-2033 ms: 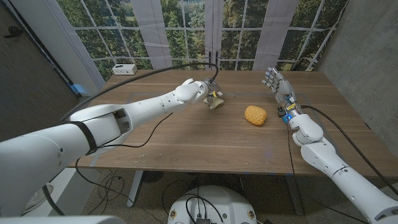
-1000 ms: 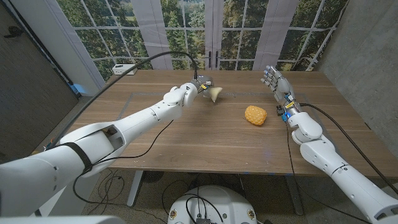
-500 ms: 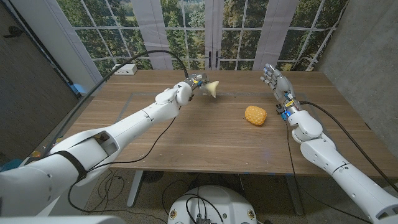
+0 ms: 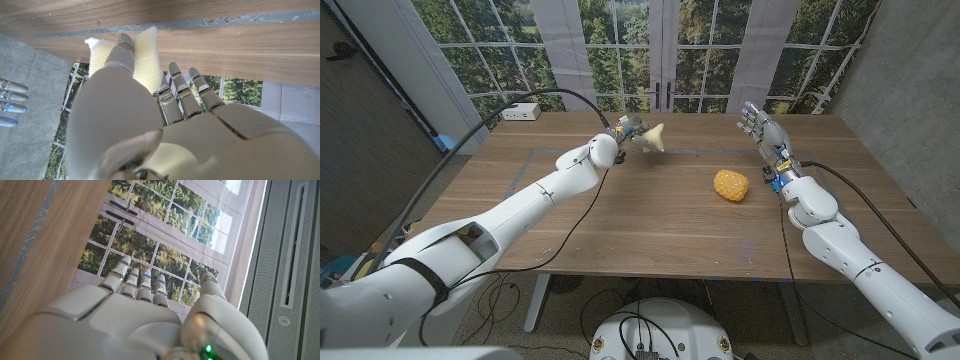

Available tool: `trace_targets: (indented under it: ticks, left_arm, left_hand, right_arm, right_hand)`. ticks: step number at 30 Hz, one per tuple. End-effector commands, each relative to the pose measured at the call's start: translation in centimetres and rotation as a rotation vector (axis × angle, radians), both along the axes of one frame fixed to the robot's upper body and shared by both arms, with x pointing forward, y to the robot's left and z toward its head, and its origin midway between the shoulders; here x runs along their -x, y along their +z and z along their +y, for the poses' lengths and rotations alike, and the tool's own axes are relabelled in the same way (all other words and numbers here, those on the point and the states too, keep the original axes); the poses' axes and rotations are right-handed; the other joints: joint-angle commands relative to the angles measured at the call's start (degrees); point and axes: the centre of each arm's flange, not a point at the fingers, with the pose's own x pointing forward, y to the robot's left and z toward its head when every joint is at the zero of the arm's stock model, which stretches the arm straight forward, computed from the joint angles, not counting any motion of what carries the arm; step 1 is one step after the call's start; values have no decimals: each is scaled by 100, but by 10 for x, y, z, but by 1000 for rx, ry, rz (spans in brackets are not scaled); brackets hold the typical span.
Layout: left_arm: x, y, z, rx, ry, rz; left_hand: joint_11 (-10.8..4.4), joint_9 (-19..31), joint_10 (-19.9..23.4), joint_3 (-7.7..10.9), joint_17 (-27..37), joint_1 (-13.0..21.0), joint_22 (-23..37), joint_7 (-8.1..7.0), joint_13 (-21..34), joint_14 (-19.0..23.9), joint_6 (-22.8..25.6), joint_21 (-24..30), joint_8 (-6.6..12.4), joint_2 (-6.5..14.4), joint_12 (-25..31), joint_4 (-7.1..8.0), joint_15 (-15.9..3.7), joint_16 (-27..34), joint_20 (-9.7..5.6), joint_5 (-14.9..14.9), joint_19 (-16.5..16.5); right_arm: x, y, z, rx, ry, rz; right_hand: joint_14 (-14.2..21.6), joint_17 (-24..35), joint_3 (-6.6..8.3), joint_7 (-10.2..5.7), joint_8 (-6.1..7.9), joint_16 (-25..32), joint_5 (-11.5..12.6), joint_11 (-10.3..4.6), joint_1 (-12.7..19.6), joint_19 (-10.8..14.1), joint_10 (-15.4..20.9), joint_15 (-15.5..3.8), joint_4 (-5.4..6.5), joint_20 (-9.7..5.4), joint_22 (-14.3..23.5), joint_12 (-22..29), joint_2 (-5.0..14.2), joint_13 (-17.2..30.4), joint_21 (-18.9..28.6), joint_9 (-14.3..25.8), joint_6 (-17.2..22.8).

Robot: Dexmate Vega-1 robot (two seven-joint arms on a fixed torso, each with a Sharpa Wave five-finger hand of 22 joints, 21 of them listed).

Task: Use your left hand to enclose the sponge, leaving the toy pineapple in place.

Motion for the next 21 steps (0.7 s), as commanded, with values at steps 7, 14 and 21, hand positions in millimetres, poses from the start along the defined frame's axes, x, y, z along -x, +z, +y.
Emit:
trace_targets:
  ticks: [7, 14, 21]
  left_arm:
    - [9, -5, 25, 253, -136, 78]
    - [10, -5, 33, 334, -212, 121]
    - [9, -9, 41, 436, -296, 175]
  left_hand:
    - [-584, 110, 550, -40, 9, 454, 10, -62, 353, 82, 1007, 34, 62, 475, 49, 34, -983, 27, 77, -11, 17]
    - [-585, 113, 546, -51, 3, 462, 12, -66, 384, 89, 1004, 40, 66, 478, 50, 40, -977, 16, 104, -12, 15]
    - [-588, 115, 538, -57, 0, 475, 14, -47, 411, 99, 993, 46, 68, 482, 47, 42, -975, 9, 121, -12, 12]
  right_arm:
    - [5, 0, 5, -1, 1, -4]
    - [7, -3, 5, -4, 0, -6]
    - [7, -4, 6, -2, 5, -9]
  right_hand:
    - [62, 5, 36, -5, 2, -20, 11, -1, 100, 52, 56, 8, -19, 6, 18, -6, 16, 29, 13, 14, 62]
    - [63, 8, 36, -2, 2, -18, 7, 5, 109, 58, 52, 11, -21, 11, 18, -9, 12, 30, 14, 15, 65]
    - [65, 12, 35, -2, 2, -16, 4, 6, 114, 57, 56, 7, -20, 14, 18, -8, 11, 30, 12, 16, 67]
